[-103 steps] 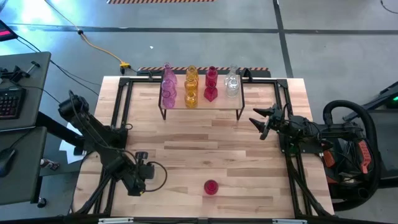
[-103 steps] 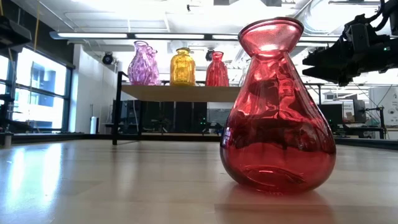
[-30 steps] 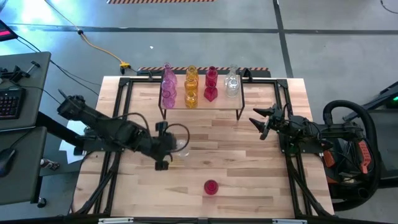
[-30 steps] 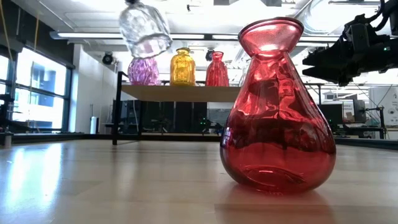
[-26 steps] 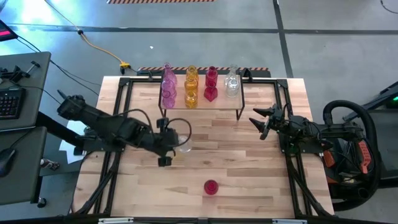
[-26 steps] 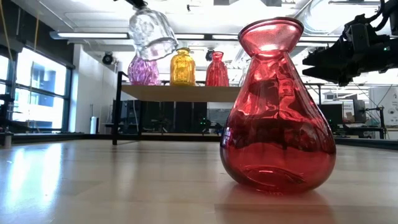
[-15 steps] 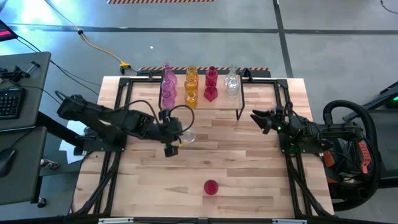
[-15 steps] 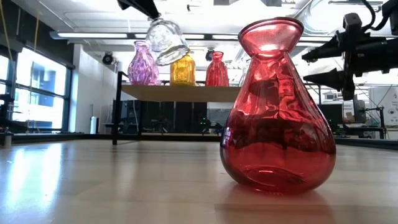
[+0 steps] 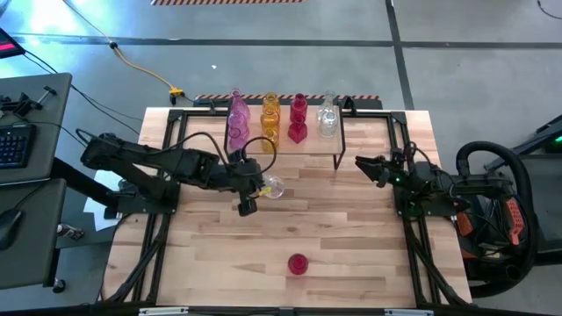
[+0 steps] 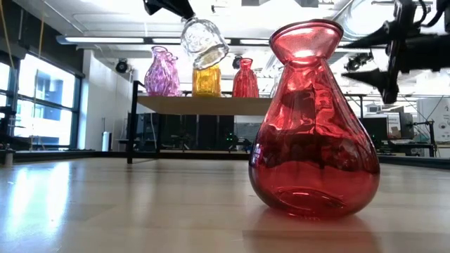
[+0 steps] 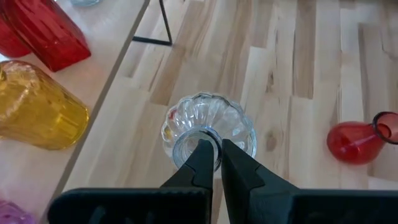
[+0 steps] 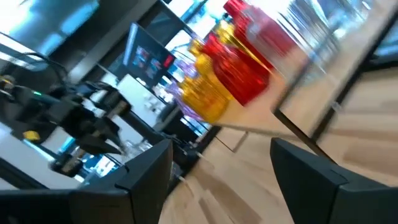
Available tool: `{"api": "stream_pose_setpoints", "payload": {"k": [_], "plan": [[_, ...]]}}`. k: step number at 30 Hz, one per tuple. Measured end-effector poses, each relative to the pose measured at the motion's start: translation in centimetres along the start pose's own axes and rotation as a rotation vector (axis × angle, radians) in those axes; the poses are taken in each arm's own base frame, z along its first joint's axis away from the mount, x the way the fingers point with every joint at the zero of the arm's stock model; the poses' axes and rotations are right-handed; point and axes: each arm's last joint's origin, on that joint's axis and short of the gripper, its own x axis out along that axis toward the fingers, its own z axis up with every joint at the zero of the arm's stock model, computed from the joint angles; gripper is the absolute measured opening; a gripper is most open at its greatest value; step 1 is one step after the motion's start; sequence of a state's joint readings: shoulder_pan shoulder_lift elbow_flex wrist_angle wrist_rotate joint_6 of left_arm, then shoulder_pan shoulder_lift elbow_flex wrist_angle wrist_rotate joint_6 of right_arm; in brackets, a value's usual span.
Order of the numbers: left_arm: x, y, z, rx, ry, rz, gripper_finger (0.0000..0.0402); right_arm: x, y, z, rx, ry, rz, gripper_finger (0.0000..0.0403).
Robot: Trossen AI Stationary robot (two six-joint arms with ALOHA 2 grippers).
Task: Sort vases onto shelf
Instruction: Put the transparent vase on the shelf and align it with the other transparent vases
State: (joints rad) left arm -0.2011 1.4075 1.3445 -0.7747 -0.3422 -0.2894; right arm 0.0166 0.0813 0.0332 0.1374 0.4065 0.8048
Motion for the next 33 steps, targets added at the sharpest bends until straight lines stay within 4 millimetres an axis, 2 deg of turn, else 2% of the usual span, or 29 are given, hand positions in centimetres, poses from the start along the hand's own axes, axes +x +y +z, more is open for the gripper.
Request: {"api": "stream_pose_setpoints", "payload": {"k": [7,18,22,29,33], "plan": [[0.2,0.4,0.3,-0.004,-0.012,-0.003,0.0003,0.3,1.8,1.5,-0.097,-0.008,0.017,0.0257],[0.2,0.4,0.3,-0.004,-0.007,-0.016,0.0003,1.6,3.4,2.0,-0.071,0.082,0.020,0.0257],[0.2,0.4,0.3,-0.004,-0.008,-0.016,0.0003,1.9,3.4,1.9,-0.048,0.091,-0.012,0.0257],[0.2,0.4,0.3,-0.004,-0.007,-0.015,0.0003,2.2,2.7,1.0,-0.176,0.171,-0.076,0.0257],[0.2,0.4,0.3,0.010,-0.008,-0.015,0.0003,2.3,2.4,0.7,-0.187,0.200,-0.102,0.0257]]}}
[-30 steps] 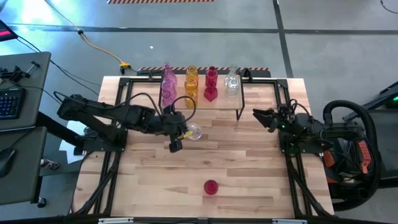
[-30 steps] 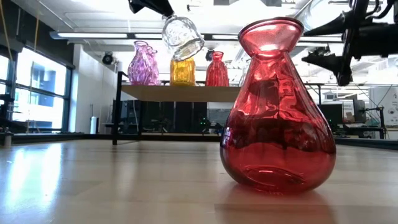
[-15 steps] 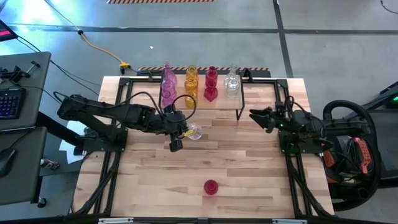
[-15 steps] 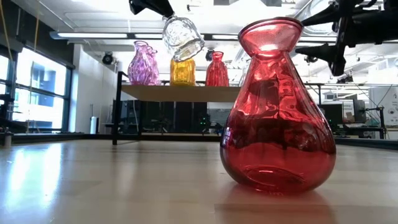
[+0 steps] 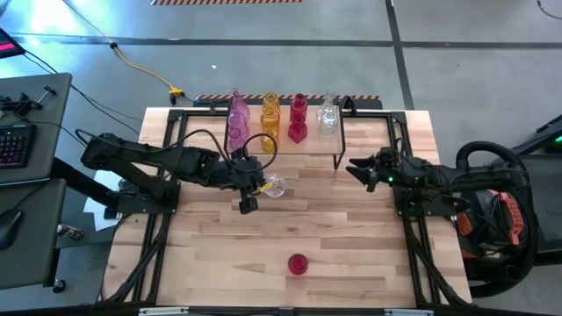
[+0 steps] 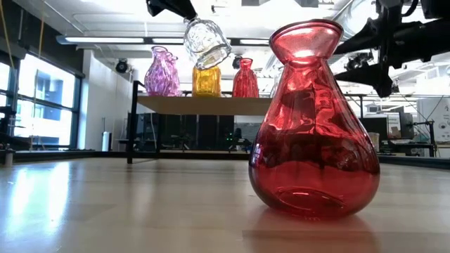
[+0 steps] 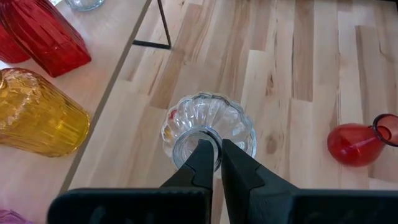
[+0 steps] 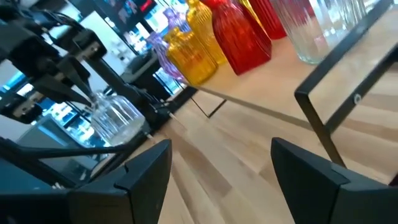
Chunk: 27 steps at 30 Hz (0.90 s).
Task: Sort vases onto shelf
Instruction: Put the transparent vase on the shelf and align it with the other transparent vases
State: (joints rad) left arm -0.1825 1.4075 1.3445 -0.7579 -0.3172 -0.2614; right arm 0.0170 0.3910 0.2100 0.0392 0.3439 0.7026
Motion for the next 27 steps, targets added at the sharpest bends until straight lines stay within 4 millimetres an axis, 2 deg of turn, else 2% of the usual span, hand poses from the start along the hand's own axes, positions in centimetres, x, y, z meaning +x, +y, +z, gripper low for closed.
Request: {"api": "stream_pose_setpoints", "payload": {"k": [8,20,23,27], "plan": [[0.00,0.00,-0.01,0.004,0.000,0.001,0.0003,0.02,-0.32,0.00,-0.012,-0.038,-0.076,0.0257],[0.00,0.02,0.01,0.004,-0.002,0.007,0.0003,0.04,-0.12,-0.08,0.069,-0.001,-0.022,0.0258],[0.00,0.02,0.02,0.003,-0.003,0.006,0.0003,0.04,0.16,0.06,0.072,0.007,0.030,0.0272],[0.00,-0.05,0.18,-0.003,-0.018,-0.005,0.0003,0.02,0.51,0.38,0.050,-0.014,0.077,0.0311]]}}
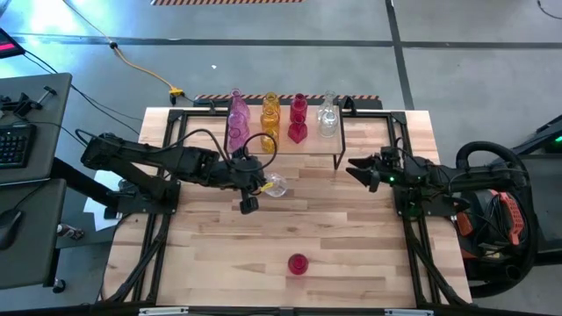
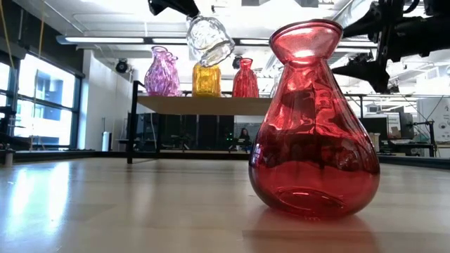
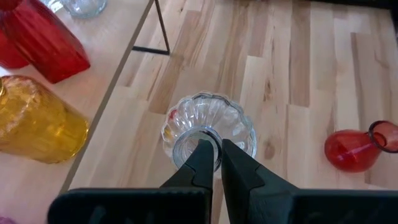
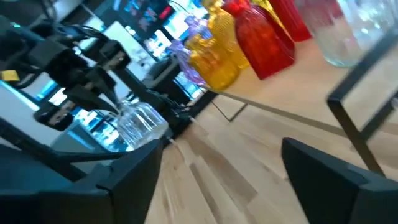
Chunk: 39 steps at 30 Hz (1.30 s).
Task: Sort vases onto shelf
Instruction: Put the transparent vase on the shelf and align it with the other transparent vases
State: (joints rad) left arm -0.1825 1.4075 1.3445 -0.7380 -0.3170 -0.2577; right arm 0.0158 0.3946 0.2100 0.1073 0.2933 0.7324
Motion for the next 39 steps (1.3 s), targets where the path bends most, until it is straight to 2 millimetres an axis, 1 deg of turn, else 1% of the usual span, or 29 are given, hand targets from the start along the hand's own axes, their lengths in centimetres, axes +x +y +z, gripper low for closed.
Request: {"api": "stream_pose_setpoints", "payload": {"k": [5,7,16,19,23,25,28,30,35,39], "plan": [[0.0,0.0,0.1,-0.003,-0.007,-0.004,0.0003,0.0,0.1,0.1,-0.061,0.000,0.018,0.0379],[0.0,0.0,0.1,-0.003,-0.007,-0.004,0.0003,0.0,0.1,0.0,-0.083,0.008,0.014,0.0394],[0.0,0.0,0.1,-0.004,-0.006,-0.004,0.0003,0.0,-0.1,-0.1,-0.090,0.013,-0.007,0.0390],[0.0,0.0,0.1,-0.004,-0.006,-0.005,0.0003,0.0,-0.1,0.4,-0.062,-0.075,-0.055,0.0390],[0.0,0.0,0.1,-0.004,-0.006,-0.005,0.0003,-0.1,0.2,1.5,0.093,-0.243,-0.079,0.0390],[0.0,0.0,0.1,-0.004,-0.006,-0.005,0.0003,-0.1,0.5,1.9,0.119,-0.276,-0.037,0.0390],[0.0,0.0,0.1,-0.005,-0.009,-0.006,0.0003,0.0,1.1,2.3,0.095,-0.263,0.087,0.0390],[0.0,-0.1,0.2,-0.008,-0.019,-0.010,0.0003,0.1,1.5,2.6,0.076,-0.275,0.140,0.0390],[0.0,0.0,0.7,-0.026,-0.052,-0.045,0.0003,1.0,2.1,2.7,0.084,-0.320,0.189,0.0390],[0.1,0.3,0.7,-0.033,-0.049,-0.045,0.0003,2.1,2.2,2.3,0.083,-0.306,0.193,0.0390]]}}
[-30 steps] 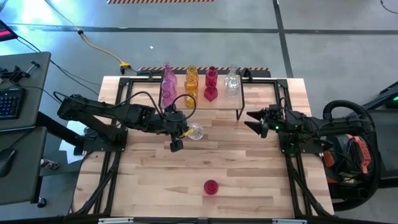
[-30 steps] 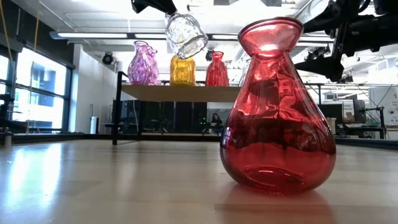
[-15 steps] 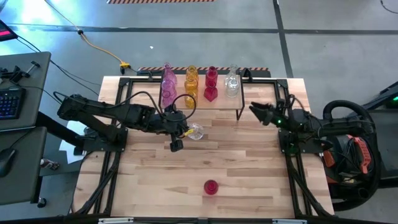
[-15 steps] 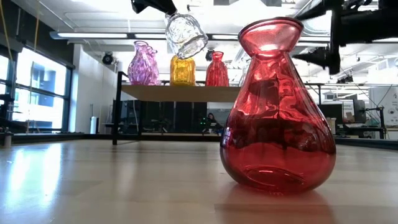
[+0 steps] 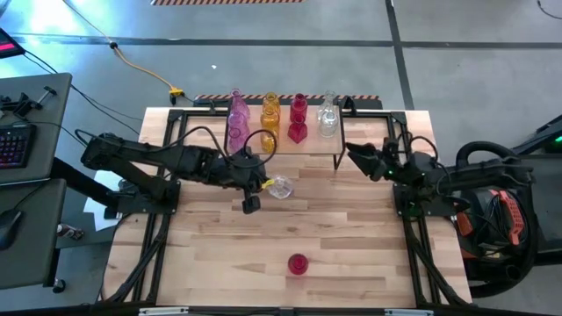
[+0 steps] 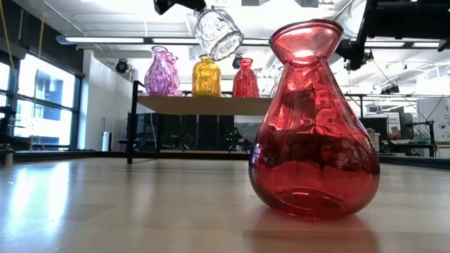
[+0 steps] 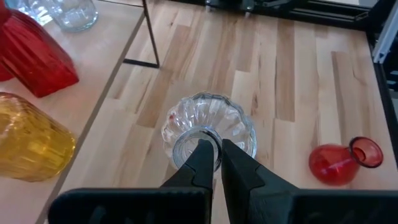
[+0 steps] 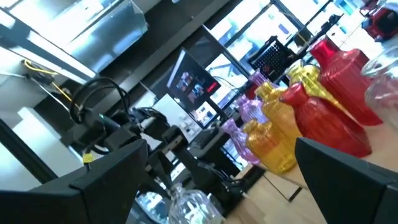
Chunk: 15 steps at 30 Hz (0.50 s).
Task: Sort vases onto shelf
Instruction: Put the transparent vase on the shelf and align it with the other transparent vases
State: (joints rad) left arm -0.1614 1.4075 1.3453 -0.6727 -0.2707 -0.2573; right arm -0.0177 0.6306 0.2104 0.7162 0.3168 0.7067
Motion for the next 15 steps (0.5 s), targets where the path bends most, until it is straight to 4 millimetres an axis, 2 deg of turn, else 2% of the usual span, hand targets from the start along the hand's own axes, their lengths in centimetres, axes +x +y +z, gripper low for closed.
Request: {"api": "stream_pose_setpoints", "payload": {"k": [5,10,15], "plan": [[0.0,0.2,0.1,-0.006,-0.007,0.003,0.0003,1.7,0.5,-0.3,0.025,0.030,-0.019,0.0390],[0.0,0.1,0.2,-0.007,-0.013,0.001,0.0003,4.5,2.6,0.5,-0.069,0.120,-0.019,0.0390],[0.0,0.1,0.2,-0.008,-0.013,0.002,0.0003,7.0,4.5,1.5,-0.161,0.236,-0.107,0.0390]]}}
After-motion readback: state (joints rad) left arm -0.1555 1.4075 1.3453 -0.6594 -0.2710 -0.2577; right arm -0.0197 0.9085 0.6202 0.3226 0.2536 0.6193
